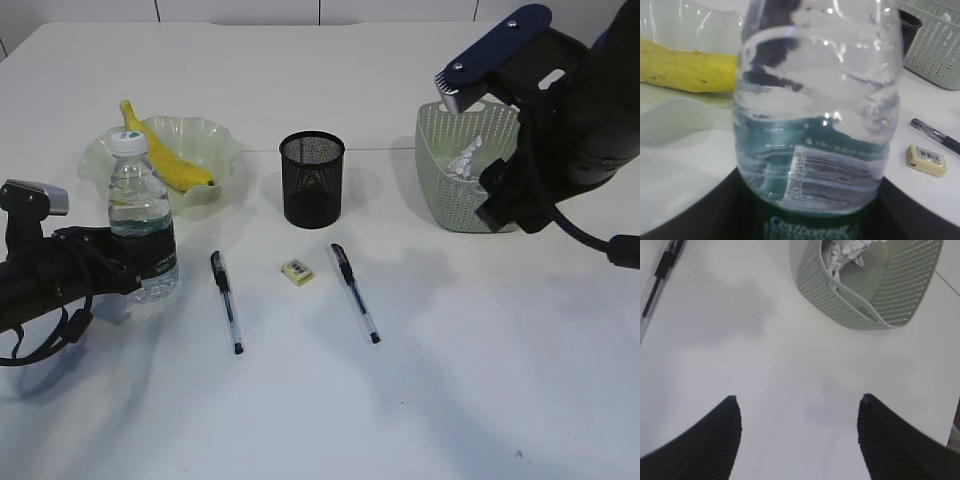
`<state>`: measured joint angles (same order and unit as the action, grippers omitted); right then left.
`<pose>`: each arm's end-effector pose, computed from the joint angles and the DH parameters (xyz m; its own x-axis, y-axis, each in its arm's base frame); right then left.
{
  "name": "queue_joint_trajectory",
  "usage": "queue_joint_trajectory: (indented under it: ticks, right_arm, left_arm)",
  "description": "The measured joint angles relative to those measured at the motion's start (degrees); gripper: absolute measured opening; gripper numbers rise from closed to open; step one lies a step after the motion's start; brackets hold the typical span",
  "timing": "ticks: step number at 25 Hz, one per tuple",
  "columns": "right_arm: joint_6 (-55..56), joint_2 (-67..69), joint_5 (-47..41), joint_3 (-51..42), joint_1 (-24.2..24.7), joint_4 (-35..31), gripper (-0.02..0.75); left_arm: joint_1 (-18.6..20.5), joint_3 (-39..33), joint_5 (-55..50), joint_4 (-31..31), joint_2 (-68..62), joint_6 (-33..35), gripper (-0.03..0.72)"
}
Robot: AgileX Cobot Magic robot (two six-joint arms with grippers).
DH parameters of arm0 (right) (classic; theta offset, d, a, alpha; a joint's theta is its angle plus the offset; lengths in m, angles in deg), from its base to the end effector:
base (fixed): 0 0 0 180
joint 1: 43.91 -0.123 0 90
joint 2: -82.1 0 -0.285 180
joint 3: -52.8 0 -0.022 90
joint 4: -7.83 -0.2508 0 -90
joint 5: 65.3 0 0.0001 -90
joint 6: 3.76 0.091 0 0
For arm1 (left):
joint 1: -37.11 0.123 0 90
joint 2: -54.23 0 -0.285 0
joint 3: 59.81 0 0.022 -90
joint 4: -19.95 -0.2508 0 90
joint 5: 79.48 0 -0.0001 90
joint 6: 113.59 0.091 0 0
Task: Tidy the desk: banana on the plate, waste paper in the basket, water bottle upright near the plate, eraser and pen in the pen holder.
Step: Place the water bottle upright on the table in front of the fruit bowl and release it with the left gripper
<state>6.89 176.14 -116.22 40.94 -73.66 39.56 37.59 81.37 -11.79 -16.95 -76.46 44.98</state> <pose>0.2841 0.1195 0.2862 -0.7018 -0.5953 -0.3913 -0.4248 0.7906 -0.4411 0.3260 -0.0478 0.0747 -0.3361 -0.0828 -0.9382 0.4951 0.8319 -0.2508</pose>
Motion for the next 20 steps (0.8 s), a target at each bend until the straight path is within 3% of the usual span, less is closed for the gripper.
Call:
queue_joint_trajectory:
  ticks: [10, 20]
  right_arm:
    - [0.0, 0.0, -0.28, 0.0, 0.0, 0.0, 0.538]
    - [0.0, 0.0, -0.28, 0.0, 0.0, 0.0, 0.538]
  left_arm:
    - [0.0, 0.08, 1.88, -1.08, -1.05, 1.95, 0.405]
    - [0.0, 0.08, 1.77, -1.55, -1.15, 2.04, 0.471]
